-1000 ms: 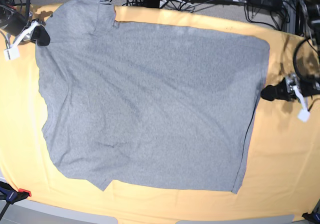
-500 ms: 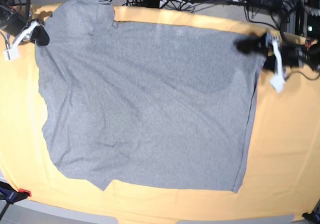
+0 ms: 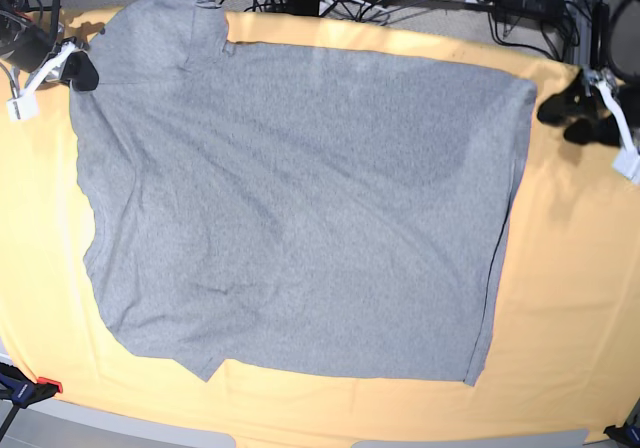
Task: Layout the t-shirt on the table in an organized manner, then fold the t-shirt properly
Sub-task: 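Move the left gripper to the opposite shoulder corner and grasp it, then hold the shoulder corners with both grippers and pull them apart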
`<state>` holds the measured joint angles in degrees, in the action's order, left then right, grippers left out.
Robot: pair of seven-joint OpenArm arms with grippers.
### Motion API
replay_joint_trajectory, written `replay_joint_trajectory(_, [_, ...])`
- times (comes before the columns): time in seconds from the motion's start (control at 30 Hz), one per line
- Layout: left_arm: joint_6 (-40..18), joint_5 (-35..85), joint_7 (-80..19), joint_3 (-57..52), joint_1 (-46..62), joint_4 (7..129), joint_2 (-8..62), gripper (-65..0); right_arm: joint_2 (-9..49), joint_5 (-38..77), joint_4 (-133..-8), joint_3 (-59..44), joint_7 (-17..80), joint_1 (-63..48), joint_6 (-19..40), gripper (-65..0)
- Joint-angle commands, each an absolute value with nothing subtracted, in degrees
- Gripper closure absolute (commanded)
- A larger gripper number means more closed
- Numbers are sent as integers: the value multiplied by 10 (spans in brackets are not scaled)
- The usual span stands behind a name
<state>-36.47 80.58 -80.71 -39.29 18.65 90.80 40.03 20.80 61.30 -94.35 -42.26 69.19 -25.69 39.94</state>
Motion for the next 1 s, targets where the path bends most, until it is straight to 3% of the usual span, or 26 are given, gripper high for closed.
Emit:
replay_joint_trajectory(0.0, [-364,819,-800,-408,189,915,407,-492,221,616,-953,-429,688,-257,400,0])
replay_joint_trajectory(0.4, [-364,803,-800,-478,194,915,295,-492,221,616,-953,-429,688,-257,400,0])
replay_joint_trajectory(0.97, [-356,755,-800,-533,194,915,263,-492,221,634,-953,-429,692,-257,400,0])
